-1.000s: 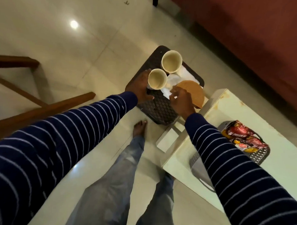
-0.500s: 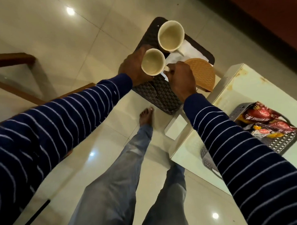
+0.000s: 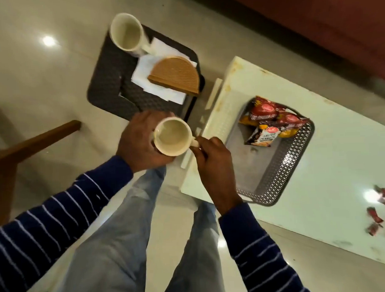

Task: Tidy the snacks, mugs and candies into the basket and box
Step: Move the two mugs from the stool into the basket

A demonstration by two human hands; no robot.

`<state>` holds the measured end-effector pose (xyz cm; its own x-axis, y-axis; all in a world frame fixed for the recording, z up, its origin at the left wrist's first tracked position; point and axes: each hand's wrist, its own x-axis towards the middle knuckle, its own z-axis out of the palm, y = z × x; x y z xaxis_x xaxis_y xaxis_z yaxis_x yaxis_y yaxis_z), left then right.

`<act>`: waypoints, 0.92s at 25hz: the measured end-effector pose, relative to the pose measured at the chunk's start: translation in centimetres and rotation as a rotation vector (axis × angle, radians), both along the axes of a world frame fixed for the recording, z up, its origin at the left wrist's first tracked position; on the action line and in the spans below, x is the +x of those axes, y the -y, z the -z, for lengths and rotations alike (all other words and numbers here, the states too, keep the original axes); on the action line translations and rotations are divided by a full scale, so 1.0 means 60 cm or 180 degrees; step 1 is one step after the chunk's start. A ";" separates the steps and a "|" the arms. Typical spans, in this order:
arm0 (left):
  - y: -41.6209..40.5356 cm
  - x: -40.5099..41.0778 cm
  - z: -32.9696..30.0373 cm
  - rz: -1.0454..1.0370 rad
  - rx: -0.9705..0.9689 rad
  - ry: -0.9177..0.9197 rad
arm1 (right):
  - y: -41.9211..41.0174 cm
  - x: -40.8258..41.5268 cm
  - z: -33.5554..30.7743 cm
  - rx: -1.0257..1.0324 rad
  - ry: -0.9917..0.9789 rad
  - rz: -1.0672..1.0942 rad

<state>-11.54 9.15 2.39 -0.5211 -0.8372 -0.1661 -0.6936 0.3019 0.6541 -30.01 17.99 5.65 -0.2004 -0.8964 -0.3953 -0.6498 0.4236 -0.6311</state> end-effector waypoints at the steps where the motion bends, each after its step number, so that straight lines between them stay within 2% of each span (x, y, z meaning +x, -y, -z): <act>1: -0.038 -0.041 -0.001 0.0101 0.0033 0.0005 | -0.047 -0.037 -0.006 0.0046 -0.0098 0.0097; 6: -0.220 -0.226 0.024 0.0241 0.0394 -0.0109 | -0.234 -0.198 -0.005 0.0243 -0.0534 0.0556; 10: -0.307 -0.325 0.074 0.0309 0.0679 -0.0074 | -0.320 -0.279 0.041 0.0316 -0.0669 0.0857; 14: -0.347 -0.368 0.121 0.0293 0.0689 -0.0106 | -0.358 -0.317 0.099 0.0445 -0.0663 0.0797; 23: -0.392 -0.398 0.182 0.0212 0.0741 0.0234 | -0.402 -0.344 0.198 0.0557 -0.0504 0.0847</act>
<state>-35.40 32.67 -8.53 -0.5532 -0.7361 -0.3899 -0.7254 0.1955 0.6600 -50.66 42.09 -6.25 -0.4889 -0.7260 -0.4835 -0.5862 0.6840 -0.4343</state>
